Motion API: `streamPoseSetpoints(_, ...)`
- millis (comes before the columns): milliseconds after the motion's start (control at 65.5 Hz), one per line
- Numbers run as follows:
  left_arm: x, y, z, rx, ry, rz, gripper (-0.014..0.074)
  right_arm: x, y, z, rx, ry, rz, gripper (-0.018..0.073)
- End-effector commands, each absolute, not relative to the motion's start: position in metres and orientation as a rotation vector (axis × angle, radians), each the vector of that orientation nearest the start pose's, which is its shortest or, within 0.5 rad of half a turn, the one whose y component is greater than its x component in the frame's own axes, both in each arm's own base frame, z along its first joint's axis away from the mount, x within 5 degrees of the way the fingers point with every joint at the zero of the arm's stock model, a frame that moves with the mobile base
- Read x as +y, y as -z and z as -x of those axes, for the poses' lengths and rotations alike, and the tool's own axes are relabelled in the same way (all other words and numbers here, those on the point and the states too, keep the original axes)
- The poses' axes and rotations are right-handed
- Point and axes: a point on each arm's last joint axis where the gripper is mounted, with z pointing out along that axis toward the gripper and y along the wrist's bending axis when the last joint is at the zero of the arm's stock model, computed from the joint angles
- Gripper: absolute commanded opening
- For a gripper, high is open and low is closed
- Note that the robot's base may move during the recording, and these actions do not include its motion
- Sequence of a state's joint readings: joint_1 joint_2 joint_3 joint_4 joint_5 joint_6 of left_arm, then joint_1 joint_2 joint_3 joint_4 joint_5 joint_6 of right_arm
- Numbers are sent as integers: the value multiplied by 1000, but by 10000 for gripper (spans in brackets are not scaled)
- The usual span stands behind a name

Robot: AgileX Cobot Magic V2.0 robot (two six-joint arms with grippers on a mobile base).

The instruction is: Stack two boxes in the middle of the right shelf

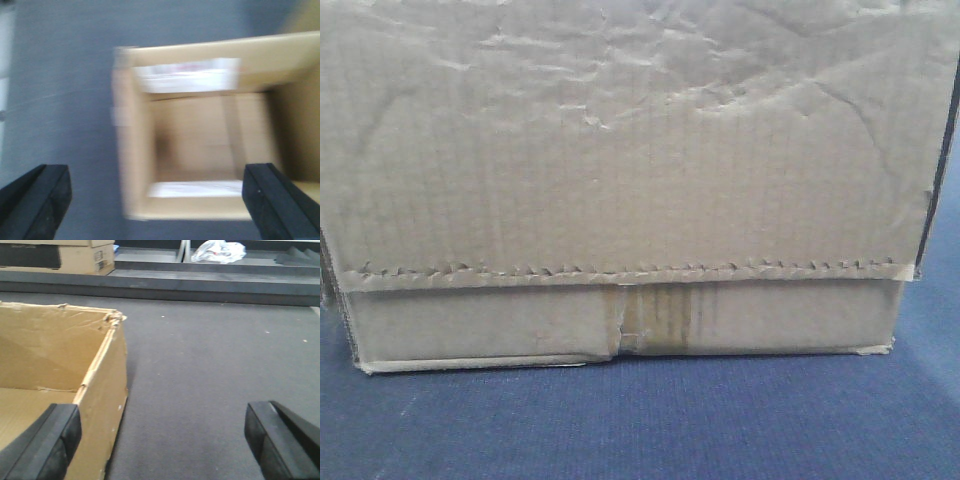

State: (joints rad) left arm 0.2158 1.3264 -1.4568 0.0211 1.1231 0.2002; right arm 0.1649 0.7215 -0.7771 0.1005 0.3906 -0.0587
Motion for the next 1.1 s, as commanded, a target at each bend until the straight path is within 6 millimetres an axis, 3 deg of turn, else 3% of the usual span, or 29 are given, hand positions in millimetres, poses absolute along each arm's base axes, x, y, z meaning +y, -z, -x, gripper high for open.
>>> streamPoseSetpoints(0, 76, -402, -268, 2518, -212, 24, 601, 29, -378, -146, 1784, -172, 155, 569)
streamPoseSetpoints(366, 95, -338, -322, 2682, -148, -8, 601, 36, -375, -150, 1802, -203, 197, 569)
streamPoseSetpoints(748, 96, -303, -345, 2745, -21, 28, 569, 39, -375, -152, 1797, -212, 207, 569)
streamPoseSetpoints(794, 96, -301, -346, 2753, -17, 28, 525, 39, -375, -152, 1795, -212, 206, 569)
streamPoseSetpoints(901, 96, -301, -346, 2754, -20, 27, 298, 39, -375, -152, 1795, -212, 206, 569)
streamPoseSetpoints(992, 96, -303, -345, 2751, -25, 26, 34, 39, -375, -152, 1795, -212, 206, 569)
streamPoseSetpoints(1023, 97, -303, -344, 2752, -39, 21, -102, 39, -375, -152, 1795, -212, 206, 569)
streamPoseSetpoints(1084, 98, -308, -343, 2748, -64, 12, -111, 39, -375, -152, 1795, -212, 206, 569)
